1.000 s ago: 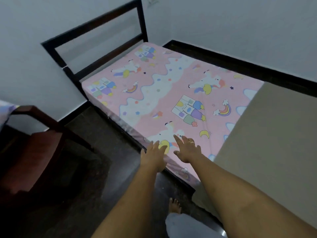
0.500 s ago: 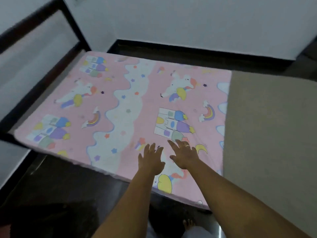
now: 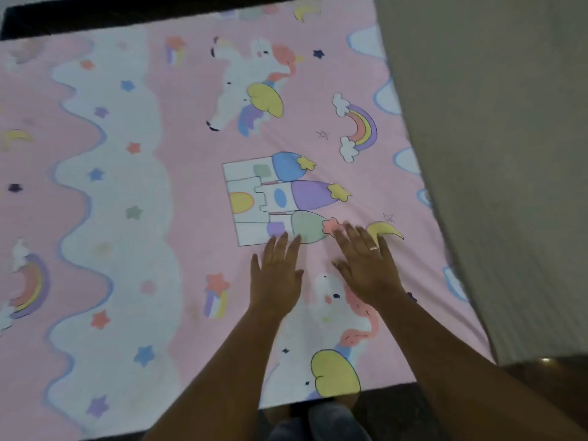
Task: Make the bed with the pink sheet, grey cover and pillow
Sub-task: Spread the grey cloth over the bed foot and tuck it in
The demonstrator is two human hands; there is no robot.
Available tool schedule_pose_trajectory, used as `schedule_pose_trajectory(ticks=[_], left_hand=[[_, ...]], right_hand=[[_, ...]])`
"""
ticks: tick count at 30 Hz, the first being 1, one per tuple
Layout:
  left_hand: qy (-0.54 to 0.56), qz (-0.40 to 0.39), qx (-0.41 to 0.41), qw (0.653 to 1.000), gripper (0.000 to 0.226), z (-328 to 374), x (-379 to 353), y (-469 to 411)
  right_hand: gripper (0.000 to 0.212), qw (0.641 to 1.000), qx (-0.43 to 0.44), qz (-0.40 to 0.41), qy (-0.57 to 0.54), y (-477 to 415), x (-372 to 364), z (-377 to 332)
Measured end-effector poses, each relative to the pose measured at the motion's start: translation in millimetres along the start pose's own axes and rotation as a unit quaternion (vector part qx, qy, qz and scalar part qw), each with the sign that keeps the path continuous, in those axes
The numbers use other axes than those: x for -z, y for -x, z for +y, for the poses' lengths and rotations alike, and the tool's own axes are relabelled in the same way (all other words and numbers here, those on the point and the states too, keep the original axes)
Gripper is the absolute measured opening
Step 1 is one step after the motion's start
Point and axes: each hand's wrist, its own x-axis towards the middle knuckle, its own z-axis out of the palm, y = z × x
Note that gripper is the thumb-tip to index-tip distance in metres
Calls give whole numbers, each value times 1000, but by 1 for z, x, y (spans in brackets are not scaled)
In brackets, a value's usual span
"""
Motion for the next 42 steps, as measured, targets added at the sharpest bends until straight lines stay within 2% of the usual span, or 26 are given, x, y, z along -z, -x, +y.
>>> schedule_pose_trajectory(ticks=[4, 7, 10, 13, 16, 18, 19, 20, 22, 23, 26, 28, 31, 34, 36, 39, 41, 42], left_hand=[[6, 64, -49, 997, 56, -13, -39, -26], [6, 87, -12, 996, 56, -31, -68, 4], [10, 98, 31, 995, 57, -52, -80, 45], [2, 75, 94, 993, 58, -77, -87, 82], [15, 58, 168, 984, 58, -89, -89, 107], [45, 80, 212, 973, 56, -85, -85, 108], [68, 98, 225, 967, 57, -79, -79, 101], [83, 120, 221, 964, 58, -71, -74, 90], [81, 160, 164, 970, 58, -49, -61, 57], [77, 174, 127, 974, 57, -35, -54, 36], [65, 189, 36, 979, 55, 2, -37, -31], [53, 165, 23, 985, 56, 6, -37, -58], [63, 137, 121, 981, 61, -24, -58, -45], [93, 135, 260, 952, 61, -59, -74, 12], [119, 124, 350, 921, 54, -79, -76, 40], [130, 137, 428, 884, 52, -97, -75, 64], [131, 158, 437, 875, 60, -101, -74, 69], [134, 158, 443, 872, 62, -102, -73, 68]], right_hand=[[61, 997, -25, 66, -9, -1, -36, 4], [61, 995, -13, 96, -28, 9, -51, -20], [62, 996, 43, 73, -37, 23, -62, -58], [66, 988, 134, 34, -62, 44, -66, -105], [67, 962, 263, -29, -70, 62, -63, -139], [64, 941, 298, -42, -154, 51, -55, -136], [62, 939, 292, -16, -181, 38, -47, -126], [58, 945, 262, 45, -190, 22, -38, -111], [53, 956, 146, 173, -185, -20, -15, -61], [56, 962, 91, 201, -160, -40, -2, -30], [65, 984, -4, 163, -71, -80, 17, 44], [70, 991, -22, 126, -36, -88, 4, 46], [67, 993, 24, 113, 3, -75, -36, -21], [58, 982, 144, 117, -46, -41, -60, -107], [54, 970, 217, 85, -72, -19, -64, -152], [55, 947, 307, 35, -91, -19, -58, -173], [54, 941, 315, 69, -102, -44, -45, -158], [52, 948, 276, 112, -109, -63, -38, -143]])
